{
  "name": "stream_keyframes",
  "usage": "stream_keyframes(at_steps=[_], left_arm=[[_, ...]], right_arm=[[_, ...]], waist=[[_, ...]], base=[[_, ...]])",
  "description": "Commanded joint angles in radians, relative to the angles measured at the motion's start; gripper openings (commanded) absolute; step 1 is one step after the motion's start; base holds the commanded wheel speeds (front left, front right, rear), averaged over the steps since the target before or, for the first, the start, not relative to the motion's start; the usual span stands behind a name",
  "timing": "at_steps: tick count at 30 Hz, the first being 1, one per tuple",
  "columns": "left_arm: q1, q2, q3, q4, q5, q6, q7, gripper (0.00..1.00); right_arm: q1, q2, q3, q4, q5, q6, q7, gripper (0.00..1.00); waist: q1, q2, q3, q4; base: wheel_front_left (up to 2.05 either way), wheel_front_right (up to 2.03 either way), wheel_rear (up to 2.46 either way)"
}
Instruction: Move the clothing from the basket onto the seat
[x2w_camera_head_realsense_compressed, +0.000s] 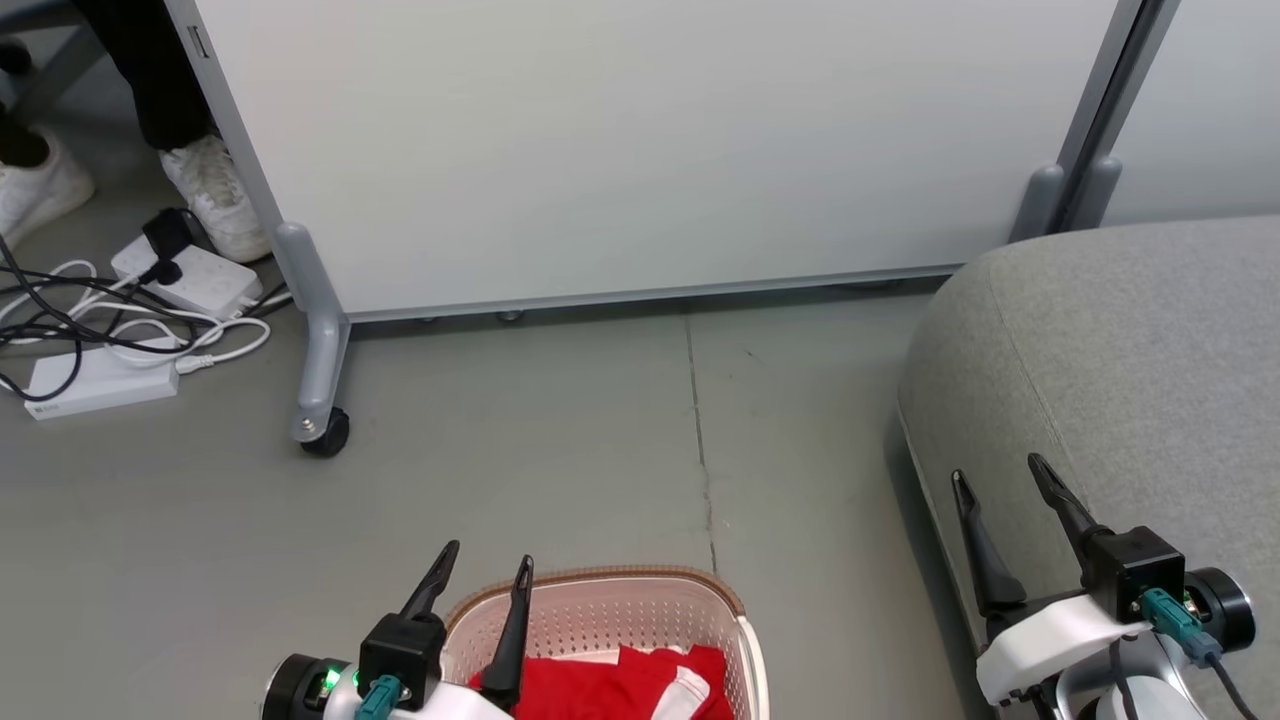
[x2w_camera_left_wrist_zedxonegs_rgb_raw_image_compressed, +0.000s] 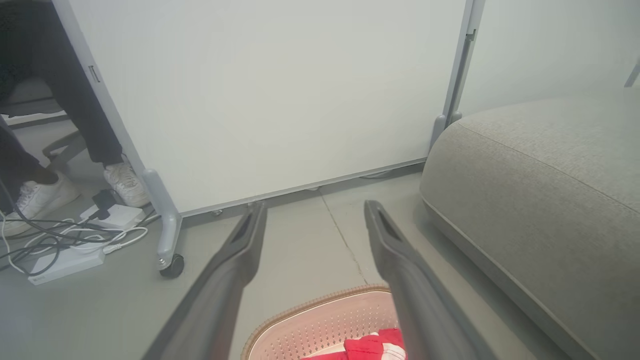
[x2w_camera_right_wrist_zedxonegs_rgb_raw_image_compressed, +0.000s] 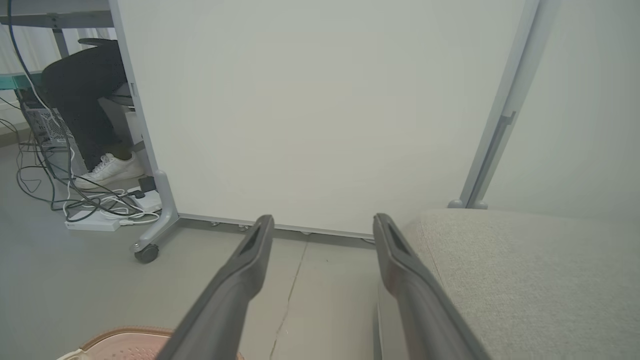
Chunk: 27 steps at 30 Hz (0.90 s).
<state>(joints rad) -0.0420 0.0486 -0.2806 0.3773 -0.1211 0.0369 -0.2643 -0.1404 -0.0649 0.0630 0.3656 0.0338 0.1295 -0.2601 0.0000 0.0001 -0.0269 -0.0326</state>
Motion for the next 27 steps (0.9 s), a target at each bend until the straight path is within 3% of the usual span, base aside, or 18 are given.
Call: stream_keyframes(at_steps=[1,6,16,22,25,27], left_arm=[[-0.024,0.003,-0.004,0.011,0.002,-0.012,0.0,1.0],[-0.062,0.003,-0.002,0.044,-0.009,-0.026,0.0,1.0],[-0.245,0.029,0.009,0.192,0.07,-0.072,0.0,1.0],[-0.367,0.059,-0.026,0.358,0.123,-0.09,0.0,1.0],[-0.485,0.075,-0.085,0.538,0.18,-0.107,0.0,1.0],[-0.516,0.079,-0.1,0.583,0.196,-0.111,0.006,1.0]], right_arm=[[-0.007,-0.001,-0.003,0.007,-0.005,0.002,-0.005,1.0],[-0.014,-0.01,-0.014,0.009,-0.011,0.002,-0.005,1.0],[-0.097,0.006,-0.041,-0.065,-0.014,0.002,-0.005,1.0],[-0.142,0.013,-0.035,-0.095,-0.015,0.002,-0.005,1.0],[-0.162,0.014,-0.025,-0.115,-0.012,0.002,-0.005,1.0],[-0.17,0.014,-0.021,-0.118,-0.005,0.002,-0.005,1.0]], waist=[[0.0,-0.0001,0.02,-0.011],[0.0,-0.0001,0.102,-0.035],[0.0,-0.0001,0.397,-0.081],[0.0,-0.0001,0.534,-0.107],[0.0,-0.0001,0.617,-0.122],[0.0,-0.0001,0.638,-0.127]], base=[[0.0,0.0,0.0],[0.0,0.0,0.0],[0.0,0.0,0.0],[0.0,0.0,0.0],[0.0,0.0,0.0],[0.0,0.0,0.0]])
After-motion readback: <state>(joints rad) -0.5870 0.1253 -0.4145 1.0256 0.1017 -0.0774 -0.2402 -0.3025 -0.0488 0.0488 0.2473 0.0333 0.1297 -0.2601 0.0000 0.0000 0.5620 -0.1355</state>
